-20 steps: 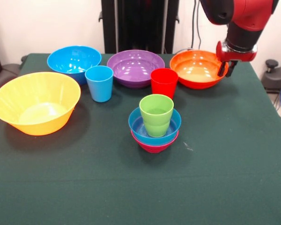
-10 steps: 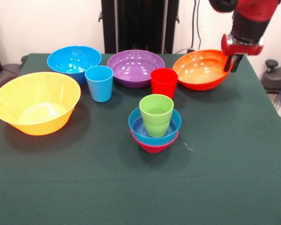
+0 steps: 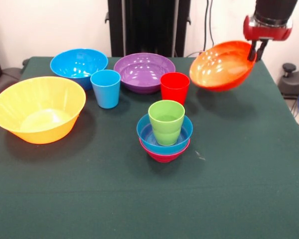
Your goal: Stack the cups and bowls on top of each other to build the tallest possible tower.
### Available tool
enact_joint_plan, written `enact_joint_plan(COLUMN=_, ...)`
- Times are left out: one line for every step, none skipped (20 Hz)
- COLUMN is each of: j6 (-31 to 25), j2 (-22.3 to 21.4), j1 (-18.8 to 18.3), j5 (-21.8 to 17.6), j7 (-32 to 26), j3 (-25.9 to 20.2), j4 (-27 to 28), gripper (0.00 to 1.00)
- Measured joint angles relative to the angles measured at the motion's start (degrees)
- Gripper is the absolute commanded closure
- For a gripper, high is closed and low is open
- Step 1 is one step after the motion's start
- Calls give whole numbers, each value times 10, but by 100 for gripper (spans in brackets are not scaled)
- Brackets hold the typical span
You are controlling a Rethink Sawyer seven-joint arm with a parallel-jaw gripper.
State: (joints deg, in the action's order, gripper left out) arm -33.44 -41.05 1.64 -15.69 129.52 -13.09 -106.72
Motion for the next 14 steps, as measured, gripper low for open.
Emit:
enact_joint_plan(j6=-5, j2=-7, j1=-4, j5=3, j7=0, j3=-3, j4=-1, gripper=100)
enact_joint_plan(j6=-11, j2=-13, j1=-7, j5=7, j7=0, j3=-6, j4=-1, gripper=100)
enact_joint_plan(j6=-18, j2=-19, j1=-11, j5=12, j7=0, j3=-10, j4=-1, gripper=100)
enact_joint_plan(j6=-26, j2=-25, j1=-14, j5=17, j7=0, j3=-14, j4=-1, gripper=100)
enact_joint_plan(j6=-45, j2=-38, j1=-19, j5=26, j7=0, j3=-22, j4=-1, gripper=100)
enact_joint_plan(j6=-52, j2=-43, j1=-21, j5=29, j7=0, j3=-25, j4=-1, gripper=100)
enact_joint_plan(j6=-55, j2=-45, j1=-21, j5=31, j7=0, j3=-26, j4=-1, gripper=100)
enact_joint_plan(j6=-65, j2=-50, j1=-24, j5=36, j7=0, j3=-30, j4=-1, gripper=100)
enact_joint_plan(j6=-73, j2=-55, j1=-25, j5=40, j7=0, j3=-34, j4=-1, gripper=100)
enact_joint_plan(j6=-80, j2=-58, j1=-27, j5=42, j7=0, j3=-37, j4=-1, gripper=100)
enact_joint_plan(j6=-88, j2=-62, j1=-29, j5=45, j7=0, j3=-40, j4=-1, gripper=100)
enact_joint_plan(j6=-97, j2=-66, j1=-31, j5=47, j7=0, j3=-45, j4=-1, gripper=100)
enact_joint_plan(j6=-105, j2=-70, j1=-34, j5=49, j7=0, j3=-50, j4=0, gripper=100)
enact_joint_plan(j6=-113, j2=-75, j1=-38, j5=50, j7=0, j3=-55, j4=1, gripper=100)
